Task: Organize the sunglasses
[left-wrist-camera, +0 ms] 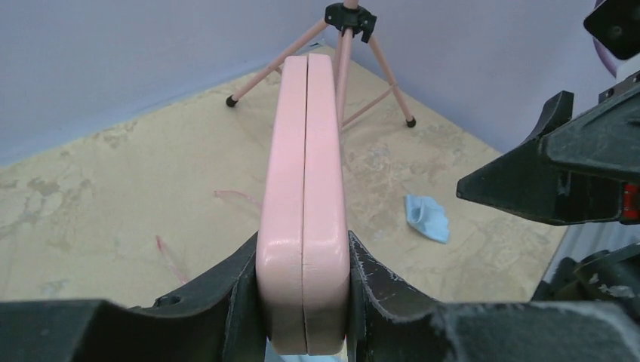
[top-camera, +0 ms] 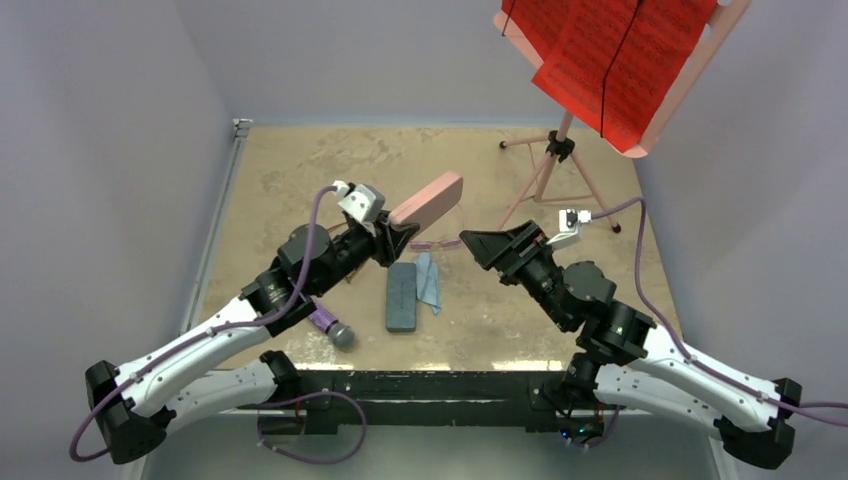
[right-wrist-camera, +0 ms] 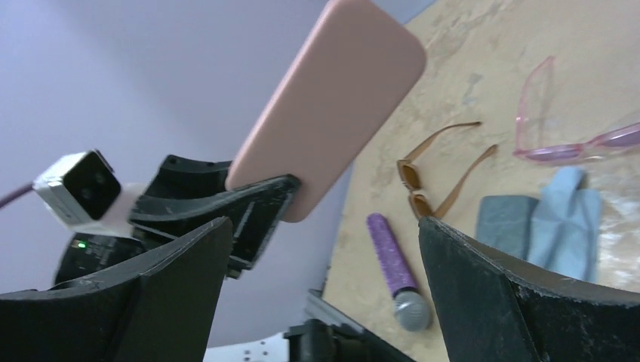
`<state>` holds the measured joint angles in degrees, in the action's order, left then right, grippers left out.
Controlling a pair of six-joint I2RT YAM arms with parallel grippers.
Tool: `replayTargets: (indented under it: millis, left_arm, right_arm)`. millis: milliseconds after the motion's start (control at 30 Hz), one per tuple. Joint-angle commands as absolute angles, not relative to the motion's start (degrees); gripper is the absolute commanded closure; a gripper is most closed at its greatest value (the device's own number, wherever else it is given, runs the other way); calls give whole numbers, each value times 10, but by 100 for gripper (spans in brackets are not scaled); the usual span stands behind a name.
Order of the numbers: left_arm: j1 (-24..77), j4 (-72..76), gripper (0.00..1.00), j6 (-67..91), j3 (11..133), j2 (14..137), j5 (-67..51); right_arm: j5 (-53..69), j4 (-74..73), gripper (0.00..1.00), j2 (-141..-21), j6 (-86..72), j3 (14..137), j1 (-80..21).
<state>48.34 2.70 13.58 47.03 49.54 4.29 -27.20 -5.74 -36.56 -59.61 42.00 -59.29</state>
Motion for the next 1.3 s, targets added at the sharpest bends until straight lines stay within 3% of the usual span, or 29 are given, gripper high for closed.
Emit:
replayTargets:
  millis: [0, 633, 1100, 1267]
  left_arm:
    - [504, 146, 100, 26, 464, 510, 95]
    - [517, 188, 100, 36, 428, 463, 29]
    - [520, 203, 100, 40, 423, 443, 8]
    - [523, 204, 100, 40, 426, 458, 8]
  right_arm:
    - [-279, 112, 1, -369, -703, 380, -594]
    - [-318, 143, 1, -536, -726, 508, -586]
    - [-235, 105, 2, -576, -813, 522, -546]
    - [-236, 120, 8, -579, -799, 525, -544]
